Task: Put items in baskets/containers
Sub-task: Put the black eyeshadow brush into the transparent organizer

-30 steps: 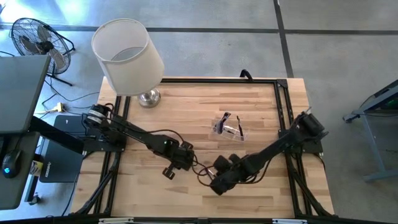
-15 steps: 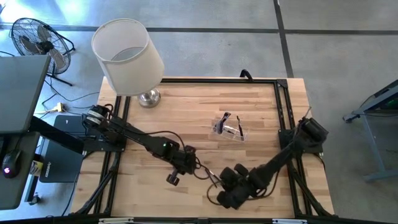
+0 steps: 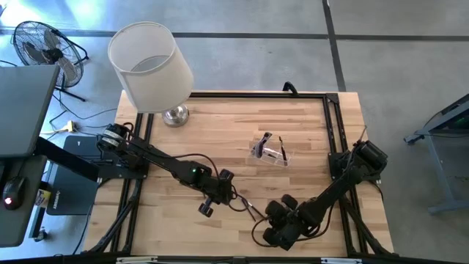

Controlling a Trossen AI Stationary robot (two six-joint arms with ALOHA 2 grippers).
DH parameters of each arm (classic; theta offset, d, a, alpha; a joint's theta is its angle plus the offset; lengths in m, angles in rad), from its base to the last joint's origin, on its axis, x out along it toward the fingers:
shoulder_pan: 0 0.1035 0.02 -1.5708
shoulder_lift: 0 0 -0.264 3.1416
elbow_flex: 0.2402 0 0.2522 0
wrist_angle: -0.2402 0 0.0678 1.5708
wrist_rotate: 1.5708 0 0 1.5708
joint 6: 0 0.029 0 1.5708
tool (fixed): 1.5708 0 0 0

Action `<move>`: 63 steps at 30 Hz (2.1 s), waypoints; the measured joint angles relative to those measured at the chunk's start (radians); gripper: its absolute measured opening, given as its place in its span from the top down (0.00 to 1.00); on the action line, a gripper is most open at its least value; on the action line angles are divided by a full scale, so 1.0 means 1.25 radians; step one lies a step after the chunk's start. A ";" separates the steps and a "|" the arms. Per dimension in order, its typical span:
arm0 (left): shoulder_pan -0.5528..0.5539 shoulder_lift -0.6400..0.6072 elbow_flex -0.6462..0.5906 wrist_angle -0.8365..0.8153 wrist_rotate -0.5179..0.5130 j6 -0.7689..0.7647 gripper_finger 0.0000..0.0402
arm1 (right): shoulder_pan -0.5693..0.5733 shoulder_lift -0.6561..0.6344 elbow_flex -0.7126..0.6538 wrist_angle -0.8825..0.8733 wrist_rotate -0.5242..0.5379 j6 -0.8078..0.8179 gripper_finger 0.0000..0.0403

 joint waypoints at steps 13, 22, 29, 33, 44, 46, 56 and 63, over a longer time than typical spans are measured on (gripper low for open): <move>0.020 0.000 0.000 0.000 -0.069 0.134 1.00 | -0.011 0.056 0.000 0.100 0.035 -0.119 0.86; 0.075 0.001 0.000 0.000 0.011 0.135 1.00 | -0.035 0.065 0.000 0.093 0.040 -0.181 0.67; 0.084 0.001 0.000 0.000 0.030 0.136 1.00 | -0.066 0.069 0.000 0.027 -0.039 -0.197 0.70; 0.084 0.001 0.000 0.006 0.030 0.137 1.00 | -0.082 0.082 0.005 0.021 -0.085 -0.209 0.75; 0.085 0.001 0.000 0.062 -0.008 0.131 1.00 | -0.109 0.098 0.004 -0.014 -0.039 -0.162 0.96; 0.085 0.001 0.000 0.070 -0.031 0.120 1.00 | -0.113 0.098 0.004 -0.027 -0.037 -0.144 0.94; 0.107 0.056 -0.001 0.084 -0.005 0.113 0.90 | -0.114 0.100 0.003 -0.041 -0.009 -0.106 0.96; 0.106 0.119 -0.001 0.101 0.051 0.115 0.79 | -0.118 0.101 0.000 -0.041 0.029 -0.085 0.99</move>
